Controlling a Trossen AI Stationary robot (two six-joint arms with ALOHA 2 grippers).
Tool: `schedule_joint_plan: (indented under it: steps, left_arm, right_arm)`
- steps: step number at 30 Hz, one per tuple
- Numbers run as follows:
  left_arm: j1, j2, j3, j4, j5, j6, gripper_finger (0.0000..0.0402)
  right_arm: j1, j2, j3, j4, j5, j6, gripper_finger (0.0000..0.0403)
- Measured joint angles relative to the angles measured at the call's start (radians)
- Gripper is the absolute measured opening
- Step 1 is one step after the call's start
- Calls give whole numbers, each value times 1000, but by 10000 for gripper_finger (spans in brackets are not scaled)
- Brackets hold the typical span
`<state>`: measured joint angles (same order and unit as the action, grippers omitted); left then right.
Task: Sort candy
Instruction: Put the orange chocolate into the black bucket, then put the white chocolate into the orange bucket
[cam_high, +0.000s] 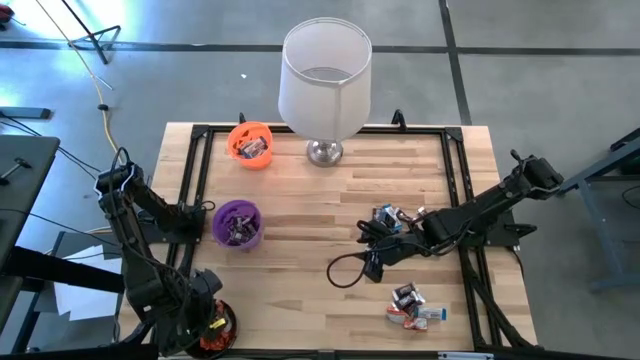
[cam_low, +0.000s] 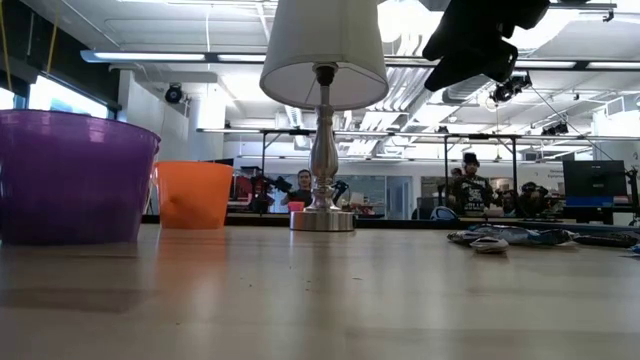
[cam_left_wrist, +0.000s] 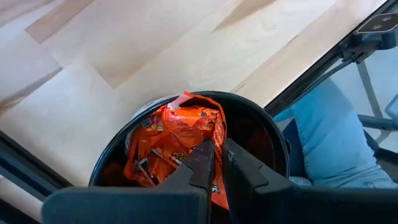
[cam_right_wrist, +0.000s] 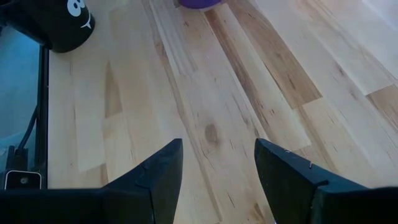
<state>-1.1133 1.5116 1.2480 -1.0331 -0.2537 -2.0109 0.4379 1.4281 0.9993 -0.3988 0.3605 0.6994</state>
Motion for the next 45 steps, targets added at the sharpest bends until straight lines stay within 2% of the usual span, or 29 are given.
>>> schedule_joint_plan:
  steps: [5,13,21,25,29,32,34,38,41,45]
  left_arm:
    - [2,0,0,-4,4,-5,17]
    - [2,0,0,-24,13,-104,17]
    - [-4,32,0,-27,66,-212,21]
    - [-11,34,1,-16,71,-244,41]
    - [-14,30,1,-12,64,-249,82]
    - [-10,30,1,-11,55,-189,102]
    - [4,30,1,-11,13,-138,107]
    - [52,29,12,-10,-148,22,107]
    - [104,28,34,20,-265,224,106]
    - [175,28,40,180,-377,617,106]
  right_arm:
    - [0,0,0,0,0,0,195]
    - [0,0,0,0,-1,0,195]
    - [0,0,0,0,-1,0,195]
    - [0,0,0,0,-1,0,195]
    - [0,0,0,0,-1,0,195]
    - [0,0,0,0,-1,0,195]
    - [0,0,0,0,-1,0,195]
    - [0,0,0,0,-1,0,195]
    - [0,0,0,0,-1,0,195]
    - [0,0,0,0,-1,0,195]
